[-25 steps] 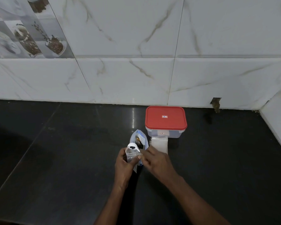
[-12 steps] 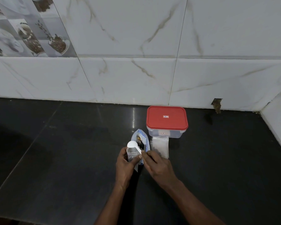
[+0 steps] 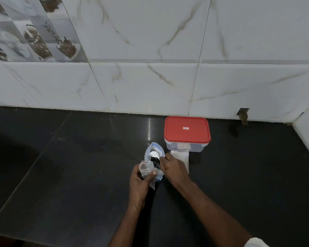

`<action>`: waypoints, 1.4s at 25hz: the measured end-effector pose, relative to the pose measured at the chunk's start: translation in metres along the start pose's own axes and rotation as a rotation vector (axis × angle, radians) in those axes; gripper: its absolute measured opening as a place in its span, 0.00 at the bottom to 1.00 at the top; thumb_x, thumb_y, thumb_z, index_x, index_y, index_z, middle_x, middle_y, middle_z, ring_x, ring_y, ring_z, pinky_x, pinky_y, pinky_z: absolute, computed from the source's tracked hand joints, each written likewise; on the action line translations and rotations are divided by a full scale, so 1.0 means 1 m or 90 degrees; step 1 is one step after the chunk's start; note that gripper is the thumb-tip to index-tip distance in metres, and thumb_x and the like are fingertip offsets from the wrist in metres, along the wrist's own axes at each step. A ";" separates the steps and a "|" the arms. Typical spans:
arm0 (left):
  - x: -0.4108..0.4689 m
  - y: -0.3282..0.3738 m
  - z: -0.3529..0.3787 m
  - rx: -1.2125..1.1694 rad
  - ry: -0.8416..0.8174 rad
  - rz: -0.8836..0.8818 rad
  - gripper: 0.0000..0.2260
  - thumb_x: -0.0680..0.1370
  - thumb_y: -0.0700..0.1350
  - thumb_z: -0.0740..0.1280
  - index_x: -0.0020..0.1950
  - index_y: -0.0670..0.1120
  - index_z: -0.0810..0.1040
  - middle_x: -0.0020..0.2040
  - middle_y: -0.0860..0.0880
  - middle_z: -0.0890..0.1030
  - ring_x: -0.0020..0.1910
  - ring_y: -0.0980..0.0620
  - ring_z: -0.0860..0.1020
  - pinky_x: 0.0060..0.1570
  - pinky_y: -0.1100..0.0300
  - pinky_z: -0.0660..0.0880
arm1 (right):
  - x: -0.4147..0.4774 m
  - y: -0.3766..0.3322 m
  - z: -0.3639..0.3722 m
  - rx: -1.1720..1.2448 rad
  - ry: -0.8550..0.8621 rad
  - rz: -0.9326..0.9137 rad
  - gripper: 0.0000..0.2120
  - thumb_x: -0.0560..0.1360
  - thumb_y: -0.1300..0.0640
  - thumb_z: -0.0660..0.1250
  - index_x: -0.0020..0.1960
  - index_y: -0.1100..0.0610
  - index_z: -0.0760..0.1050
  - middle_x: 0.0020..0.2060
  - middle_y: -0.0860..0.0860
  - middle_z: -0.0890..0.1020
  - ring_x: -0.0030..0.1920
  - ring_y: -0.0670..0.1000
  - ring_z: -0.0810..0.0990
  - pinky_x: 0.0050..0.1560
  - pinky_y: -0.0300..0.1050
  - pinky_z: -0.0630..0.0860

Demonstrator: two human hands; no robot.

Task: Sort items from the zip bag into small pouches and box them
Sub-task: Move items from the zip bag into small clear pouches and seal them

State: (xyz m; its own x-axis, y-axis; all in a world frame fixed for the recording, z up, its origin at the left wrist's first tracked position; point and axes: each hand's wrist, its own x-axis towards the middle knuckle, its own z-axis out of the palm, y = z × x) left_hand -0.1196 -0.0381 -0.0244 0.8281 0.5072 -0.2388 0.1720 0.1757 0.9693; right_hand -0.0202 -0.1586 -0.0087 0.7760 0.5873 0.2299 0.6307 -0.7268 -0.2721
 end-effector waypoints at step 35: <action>0.001 -0.003 0.006 0.025 -0.017 0.027 0.20 0.72 0.38 0.77 0.61 0.51 0.79 0.56 0.48 0.85 0.55 0.46 0.84 0.57 0.47 0.80 | 0.001 0.016 -0.050 0.747 -0.041 0.549 0.09 0.70 0.67 0.67 0.31 0.68 0.77 0.22 0.58 0.73 0.20 0.50 0.67 0.24 0.40 0.65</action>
State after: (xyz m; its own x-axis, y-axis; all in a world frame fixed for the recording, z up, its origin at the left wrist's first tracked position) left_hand -0.1160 -0.0425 -0.0269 0.8489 0.4906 -0.1965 0.1569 0.1212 0.9802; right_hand -0.0093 -0.1870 0.0336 0.8882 0.1659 -0.4285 -0.4023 -0.1698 -0.8996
